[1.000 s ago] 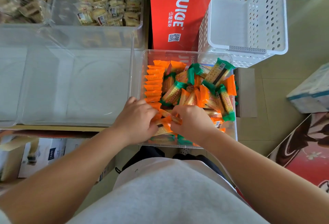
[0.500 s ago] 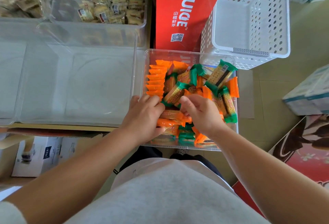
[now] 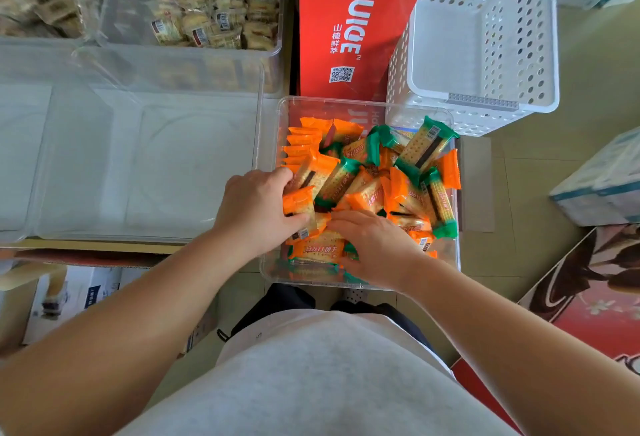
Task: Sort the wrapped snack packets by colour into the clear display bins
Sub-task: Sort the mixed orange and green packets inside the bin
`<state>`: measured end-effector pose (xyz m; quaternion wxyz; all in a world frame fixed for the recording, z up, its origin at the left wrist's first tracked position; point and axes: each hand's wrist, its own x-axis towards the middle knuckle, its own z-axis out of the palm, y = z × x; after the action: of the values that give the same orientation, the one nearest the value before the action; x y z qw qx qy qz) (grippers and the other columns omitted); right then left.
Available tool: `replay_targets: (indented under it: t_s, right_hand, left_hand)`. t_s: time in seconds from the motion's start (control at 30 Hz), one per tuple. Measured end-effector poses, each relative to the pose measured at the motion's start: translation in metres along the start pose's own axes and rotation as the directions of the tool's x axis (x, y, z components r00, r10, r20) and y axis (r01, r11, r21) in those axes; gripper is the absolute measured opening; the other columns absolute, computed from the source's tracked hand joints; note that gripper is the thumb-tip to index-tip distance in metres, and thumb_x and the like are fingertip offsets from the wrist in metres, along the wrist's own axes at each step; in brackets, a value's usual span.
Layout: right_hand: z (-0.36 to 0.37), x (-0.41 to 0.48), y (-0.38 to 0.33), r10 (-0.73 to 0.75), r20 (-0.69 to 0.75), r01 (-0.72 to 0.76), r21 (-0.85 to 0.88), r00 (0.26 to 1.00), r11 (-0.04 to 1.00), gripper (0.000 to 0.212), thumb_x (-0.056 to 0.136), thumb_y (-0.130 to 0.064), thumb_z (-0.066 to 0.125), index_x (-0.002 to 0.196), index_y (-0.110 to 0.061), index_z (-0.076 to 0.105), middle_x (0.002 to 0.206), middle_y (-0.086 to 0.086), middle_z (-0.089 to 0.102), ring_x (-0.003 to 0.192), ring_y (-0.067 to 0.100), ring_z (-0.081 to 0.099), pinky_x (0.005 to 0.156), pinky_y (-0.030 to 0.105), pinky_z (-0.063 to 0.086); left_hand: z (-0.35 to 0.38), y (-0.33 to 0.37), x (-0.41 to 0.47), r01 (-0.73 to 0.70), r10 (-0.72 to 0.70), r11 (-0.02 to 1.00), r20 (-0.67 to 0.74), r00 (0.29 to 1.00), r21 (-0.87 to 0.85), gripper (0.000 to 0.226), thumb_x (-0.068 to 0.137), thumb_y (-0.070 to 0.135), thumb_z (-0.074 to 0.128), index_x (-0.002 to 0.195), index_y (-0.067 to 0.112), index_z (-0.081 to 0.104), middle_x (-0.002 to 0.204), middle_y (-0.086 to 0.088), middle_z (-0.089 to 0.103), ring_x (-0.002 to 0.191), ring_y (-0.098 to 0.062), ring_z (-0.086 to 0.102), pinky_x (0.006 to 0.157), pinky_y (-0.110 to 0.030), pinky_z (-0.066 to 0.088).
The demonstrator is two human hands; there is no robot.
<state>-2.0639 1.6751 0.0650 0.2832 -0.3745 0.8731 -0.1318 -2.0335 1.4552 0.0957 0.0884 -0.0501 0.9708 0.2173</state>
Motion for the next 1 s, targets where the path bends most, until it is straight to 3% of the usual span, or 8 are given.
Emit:
replay_targets:
  t_s: [0.1,0.2,0.33,0.4,0.5,0.67,0.83,1.0]
  right_hand:
    - [0.011,0.012,0.001,-0.058,0.025,0.063,-0.287,0.998,0.956,0.064,0.086,-0.03,0.066,0.146,-0.027,0.045,0.152,-0.005,0.043,0.139,0.019,0.037,0.113,0.042,0.031]
    - [0.02,0.022,0.005,-0.107,-0.079,0.066,-0.404,0.991,0.912,0.059,0.076,-0.018,0.074,0.132,-0.023,0.057,0.121,-0.002,0.062,0.116,0.024,0.054,0.098,0.044,0.043]
    - [0.018,0.033,0.008,-0.141,-0.15,0.054,-0.476,0.979,0.878,0.014,0.078,-0.017,0.074,0.09,-0.021,0.07,0.087,-0.003,0.066,0.099,0.026,0.057,0.09,0.043,0.043]
    - [0.014,0.033,0.008,-0.166,-0.204,0.069,-0.415,0.965,0.907,0.006,0.078,-0.02,0.075,0.081,-0.022,0.07,0.079,-0.005,0.065,0.096,0.025,0.058,0.086,0.044,0.042]
    - [0.003,0.026,0.008,-0.147,-0.192,0.091,-0.273,0.97,0.958,0.014,0.083,-0.031,0.071,0.095,-0.023,0.072,0.089,-0.004,0.066,0.098,0.023,0.059,0.085,0.042,0.046]
    - [-0.014,0.006,0.003,-0.038,-0.162,0.049,0.065,0.986,0.997,0.013,0.09,-0.028,0.066,0.092,-0.015,0.067,0.082,-0.003,0.062,0.069,0.019,0.058,0.06,0.038,0.053]
    - [-0.02,-0.006,0.005,0.239,-0.221,-0.118,0.452,0.946,0.884,0.015,0.085,-0.031,0.078,0.092,-0.027,0.065,0.073,-0.015,0.061,0.064,0.003,0.056,0.057,0.013,0.042]
    - [-0.027,-0.001,0.003,0.225,-0.146,-0.117,0.527,0.964,0.842,0.023,0.083,-0.028,0.08,0.103,-0.025,0.07,0.087,-0.018,0.064,0.077,-0.003,0.059,0.064,0.012,0.046]
  left_hand:
    - [-0.003,0.0,-0.005,0.058,-0.059,0.995,0.0,0.998,-0.079,0.046,0.075,0.048,0.081,0.105,0.022,0.058,0.087,0.008,0.064,0.074,-0.019,0.061,0.07,-0.035,0.053]
    - [-0.002,0.001,-0.009,0.066,-0.069,0.993,-0.022,0.997,-0.095,0.046,0.076,0.048,0.081,0.108,0.023,0.058,0.094,0.007,0.068,0.077,-0.017,0.063,0.073,-0.036,0.056]
    - [-0.001,0.001,-0.016,0.073,-0.076,0.991,-0.023,0.997,-0.111,0.055,0.079,0.048,0.079,0.122,0.021,0.057,0.108,0.004,0.069,0.09,-0.019,0.066,0.081,-0.037,0.057]
    - [-0.001,-0.001,-0.018,0.079,-0.08,0.989,-0.008,0.997,-0.128,0.059,0.081,0.048,0.077,0.128,0.021,0.054,0.114,0.005,0.067,0.095,-0.019,0.066,0.083,-0.034,0.056]
    - [0.0,-0.004,-0.02,0.071,-0.071,0.987,0.005,0.997,-0.144,0.059,0.082,0.05,0.075,0.129,0.023,0.052,0.115,0.007,0.065,0.097,-0.017,0.065,0.08,-0.03,0.054]
    - [0.001,-0.007,-0.02,0.025,-0.025,0.995,-0.004,1.0,-0.092,0.052,0.079,0.05,0.078,0.119,0.023,0.056,0.1,0.01,0.064,0.081,-0.013,0.059,0.07,-0.023,0.044]
    - [0.004,-0.005,-0.023,0.005,-0.004,0.997,0.018,1.0,-0.071,0.056,0.081,0.052,0.074,0.125,0.025,0.052,0.099,0.011,0.061,0.078,-0.012,0.054,0.069,-0.025,0.045]
    - [0.002,0.0,-0.021,0.003,0.001,1.0,0.14,0.99,-0.028,0.047,0.084,0.052,0.071,0.121,0.028,0.055,0.099,0.014,0.052,0.083,-0.012,0.053,0.068,-0.026,0.04]
